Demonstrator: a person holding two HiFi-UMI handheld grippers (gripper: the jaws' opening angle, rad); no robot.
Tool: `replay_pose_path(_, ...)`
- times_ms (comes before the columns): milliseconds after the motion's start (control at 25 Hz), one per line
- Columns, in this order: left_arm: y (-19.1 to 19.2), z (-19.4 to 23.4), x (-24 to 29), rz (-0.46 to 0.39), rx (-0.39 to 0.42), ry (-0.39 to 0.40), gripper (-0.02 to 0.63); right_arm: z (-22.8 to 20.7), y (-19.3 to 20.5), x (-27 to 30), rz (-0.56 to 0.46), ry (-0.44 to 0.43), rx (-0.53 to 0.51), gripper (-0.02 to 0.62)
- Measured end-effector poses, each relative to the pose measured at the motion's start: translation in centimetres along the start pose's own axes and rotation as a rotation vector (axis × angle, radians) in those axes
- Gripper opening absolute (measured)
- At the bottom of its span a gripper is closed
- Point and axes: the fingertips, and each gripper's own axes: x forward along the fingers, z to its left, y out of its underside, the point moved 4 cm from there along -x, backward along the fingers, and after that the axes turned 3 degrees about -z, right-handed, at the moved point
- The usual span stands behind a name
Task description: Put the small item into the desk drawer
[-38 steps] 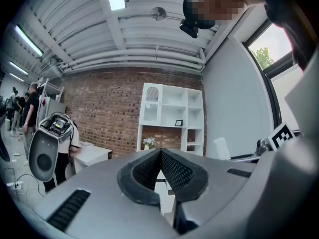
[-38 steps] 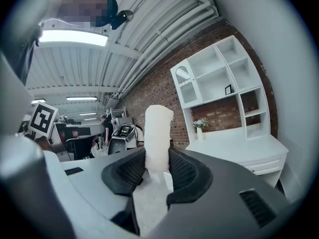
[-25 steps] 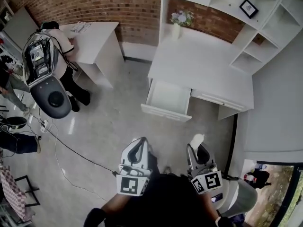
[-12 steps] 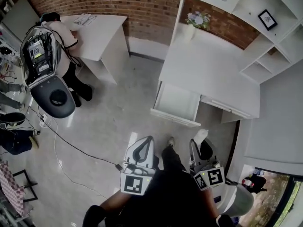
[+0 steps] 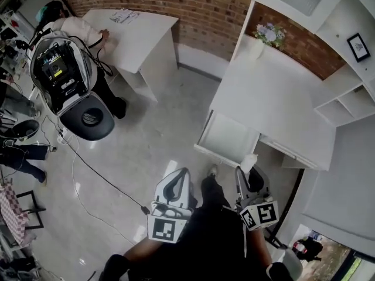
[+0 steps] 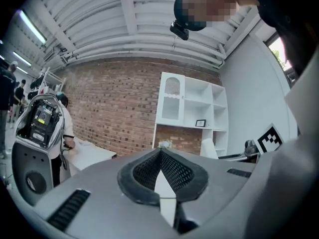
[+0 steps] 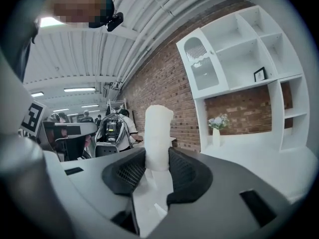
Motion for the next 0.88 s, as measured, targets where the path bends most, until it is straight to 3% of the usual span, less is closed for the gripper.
replay_pose_path(560,-1.1,-1.2,10.4,-0.027,0.06,-0.196,0.023,-8.4,2.2,10.2,0.139,-0.214,-0.007,0.15)
replay_pose_path(880,0.3,0.0,14.9,0.004,0.06,-0.191,0.023,-9.9,7.2,15.2,0.285,-0.264,-0.009,0.15)
